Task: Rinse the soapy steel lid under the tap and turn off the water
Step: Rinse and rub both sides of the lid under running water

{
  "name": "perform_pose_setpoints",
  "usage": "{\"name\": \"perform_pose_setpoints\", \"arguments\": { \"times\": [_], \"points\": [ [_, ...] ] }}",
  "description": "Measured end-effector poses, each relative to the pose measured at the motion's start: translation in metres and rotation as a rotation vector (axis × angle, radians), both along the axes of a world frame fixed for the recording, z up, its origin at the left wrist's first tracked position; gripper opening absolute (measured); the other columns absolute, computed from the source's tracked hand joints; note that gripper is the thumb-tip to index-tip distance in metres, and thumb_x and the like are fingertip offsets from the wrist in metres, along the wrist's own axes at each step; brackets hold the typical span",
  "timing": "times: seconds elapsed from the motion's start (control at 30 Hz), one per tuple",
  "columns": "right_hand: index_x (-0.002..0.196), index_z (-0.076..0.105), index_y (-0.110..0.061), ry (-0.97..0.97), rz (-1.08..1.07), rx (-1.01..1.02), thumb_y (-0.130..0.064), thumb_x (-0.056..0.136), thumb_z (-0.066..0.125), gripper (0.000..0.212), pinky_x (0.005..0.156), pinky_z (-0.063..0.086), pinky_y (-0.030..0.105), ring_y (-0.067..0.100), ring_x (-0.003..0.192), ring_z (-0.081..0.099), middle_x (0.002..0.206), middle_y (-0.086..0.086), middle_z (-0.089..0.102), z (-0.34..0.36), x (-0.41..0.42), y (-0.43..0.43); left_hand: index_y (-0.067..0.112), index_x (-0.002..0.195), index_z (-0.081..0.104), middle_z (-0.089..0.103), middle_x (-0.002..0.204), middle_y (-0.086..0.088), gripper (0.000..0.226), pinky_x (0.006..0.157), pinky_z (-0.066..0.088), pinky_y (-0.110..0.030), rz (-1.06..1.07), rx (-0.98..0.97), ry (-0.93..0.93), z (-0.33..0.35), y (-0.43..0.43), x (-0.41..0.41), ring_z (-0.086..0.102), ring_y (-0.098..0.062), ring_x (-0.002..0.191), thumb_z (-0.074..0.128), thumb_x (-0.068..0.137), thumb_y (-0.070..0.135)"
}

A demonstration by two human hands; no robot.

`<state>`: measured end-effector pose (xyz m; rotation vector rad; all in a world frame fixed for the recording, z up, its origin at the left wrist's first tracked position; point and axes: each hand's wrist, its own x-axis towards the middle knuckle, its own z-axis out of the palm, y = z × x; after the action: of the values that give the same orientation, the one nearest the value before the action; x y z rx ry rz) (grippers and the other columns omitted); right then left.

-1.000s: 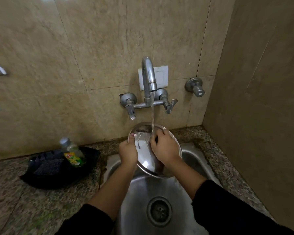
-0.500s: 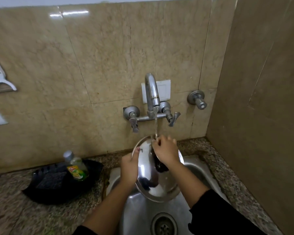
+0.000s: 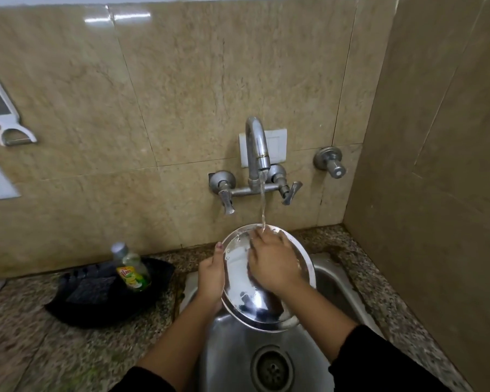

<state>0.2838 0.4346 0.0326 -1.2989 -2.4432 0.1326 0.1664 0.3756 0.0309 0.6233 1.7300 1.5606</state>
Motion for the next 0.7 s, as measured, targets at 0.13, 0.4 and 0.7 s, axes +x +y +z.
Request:
{"name": "perform_pose_setpoints", "arguments": {
  "times": [0.13,0.4,0.7],
  "points": [
    [0.137,0.052,-0.012,-0.101,0.28,0.246,-0.031,0.091,0.034,0.053,0.119,0.008,0.039,0.018,0.136,0.044,0.142,0.005,0.053,-0.02,-0.007,-0.047,0.009,0.074,0.068,0.069,0.069,-0.006,0.044,0.056,0.052,-0.019,-0.021,-0.014,-0.079,0.004,0.002,0.002,0.066,-0.021,0.066,0.046,0.096,0.04],
    [0.151,0.024,-0.027,0.034,0.404,0.076,-0.031,0.1,0.035,0.053,0.118,0.018,0.04,0.009,0.148,0.009,0.159,-0.007,0.02,-0.058,0.097,-0.023,0.008,0.072,0.062,0.064,0.074,-0.012,0.044,0.064,0.048,-0.03,0.108,-0.076,-0.069,-0.001,-0.012,-0.024,0.06,-0.025,0.067,0.049,0.094,0.045],
    [0.151,0.02,-0.033,0.068,0.349,-0.049,-0.029,0.104,0.029,0.049,0.119,0.005,0.029,0.0,0.144,0.003,0.159,-0.015,0.017,-0.017,0.042,0.034,0.012,0.064,0.071,0.073,0.072,-0.01,0.048,0.079,0.055,-0.043,0.015,-0.073,-0.023,-0.011,-0.009,-0.02,0.069,-0.031,0.075,0.053,0.09,0.048]
  ]
}}
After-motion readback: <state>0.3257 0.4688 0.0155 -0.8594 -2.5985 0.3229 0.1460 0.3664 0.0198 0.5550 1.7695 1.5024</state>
